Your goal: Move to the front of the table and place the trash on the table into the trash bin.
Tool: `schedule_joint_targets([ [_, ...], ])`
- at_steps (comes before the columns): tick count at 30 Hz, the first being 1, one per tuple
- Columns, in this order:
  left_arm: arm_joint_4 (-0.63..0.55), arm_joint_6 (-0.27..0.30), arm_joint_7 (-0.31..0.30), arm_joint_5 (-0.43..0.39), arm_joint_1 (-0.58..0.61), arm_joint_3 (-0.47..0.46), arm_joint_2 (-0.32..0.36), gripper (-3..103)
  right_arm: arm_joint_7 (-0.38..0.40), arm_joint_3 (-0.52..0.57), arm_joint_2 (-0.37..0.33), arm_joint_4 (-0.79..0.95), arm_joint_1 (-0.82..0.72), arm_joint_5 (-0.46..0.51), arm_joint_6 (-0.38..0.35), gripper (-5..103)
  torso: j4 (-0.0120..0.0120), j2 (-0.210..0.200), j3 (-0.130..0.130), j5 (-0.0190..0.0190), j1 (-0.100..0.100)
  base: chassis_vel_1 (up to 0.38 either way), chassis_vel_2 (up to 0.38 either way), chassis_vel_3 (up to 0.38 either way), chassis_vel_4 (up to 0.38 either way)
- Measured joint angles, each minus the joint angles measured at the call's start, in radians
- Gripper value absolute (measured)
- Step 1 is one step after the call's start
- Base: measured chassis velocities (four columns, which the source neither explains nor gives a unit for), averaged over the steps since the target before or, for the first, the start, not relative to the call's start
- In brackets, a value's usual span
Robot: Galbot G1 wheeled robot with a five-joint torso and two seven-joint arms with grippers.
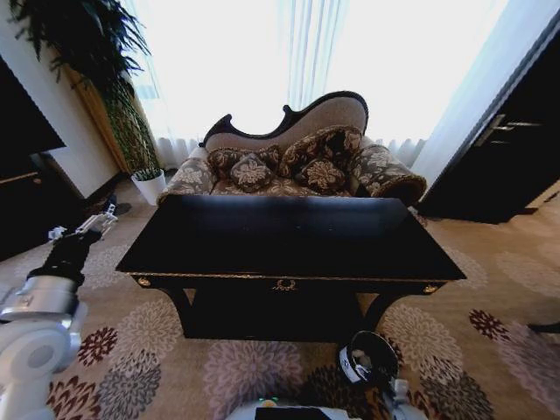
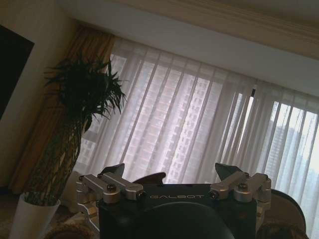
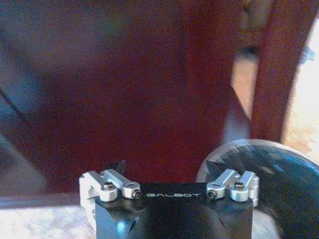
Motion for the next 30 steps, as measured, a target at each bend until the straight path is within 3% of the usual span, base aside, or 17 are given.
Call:
schedule_joint_targets([
  [2, -0.006, 0.000, 0.000, 0.011, -0.006, 0.027, -0.010, 100, -0.034, 0.042, 0.014, 0.092, -0.049, -0.033, 0.047, 97, 0.0001, 0.000, 0.000, -0.0007, 0.000, 0.000, 0.000, 0.000, 0.000],
  [6, -0.017, 0.000, 0.000, 0.021, -0.009, 0.051, -0.021, 100, -0.053, 0.099, 0.029, 0.200, -0.115, -0.062, 0.072, 100, 0.0002, 0.000, 0.000, -0.0002, 0.000, 0.000, 0.000, 0.000, 0.000],
  [11, -0.031, 0.000, 0.000, 0.029, -0.002, 0.056, -0.038, 100, -0.064, 0.158, 0.060, 0.396, -0.237, -0.001, 0.034, 100, 0.0000, 0.000, 0.000, -0.0004, 0.000, 0.000, 0.000, 0.000, 0.000],
  [14, -0.043, 0.000, 0.000, 0.029, -0.002, 0.052, -0.041, 100, -0.139, 0.214, 0.088, 0.541, -0.323, 0.037, 0.023, 100, -0.0002, 0.000, 0.000, -0.0001, 0.000, 0.000, 0.000, 0.000, 0.000],
  [18, -0.048, 0.001, 0.000, 0.028, -0.002, 0.052, -0.040, 100, -0.178, 0.266, 0.110, 0.688, -0.378, 0.074, 0.006, 100, -0.0001, 0.000, 0.000, 0.0000, 0.000, 0.000, 0.000, 0.000, 0.000],
  [30, -0.047, 0.001, 0.000, 0.027, -0.002, 0.055, -0.038, 100, -0.124, 0.380, 0.126, 0.960, -0.441, 0.172, 0.003, 100, 0.0000, 0.000, 0.000, -0.0001, 0.000, 0.000, 0.000, 0.000, 0.000],
])
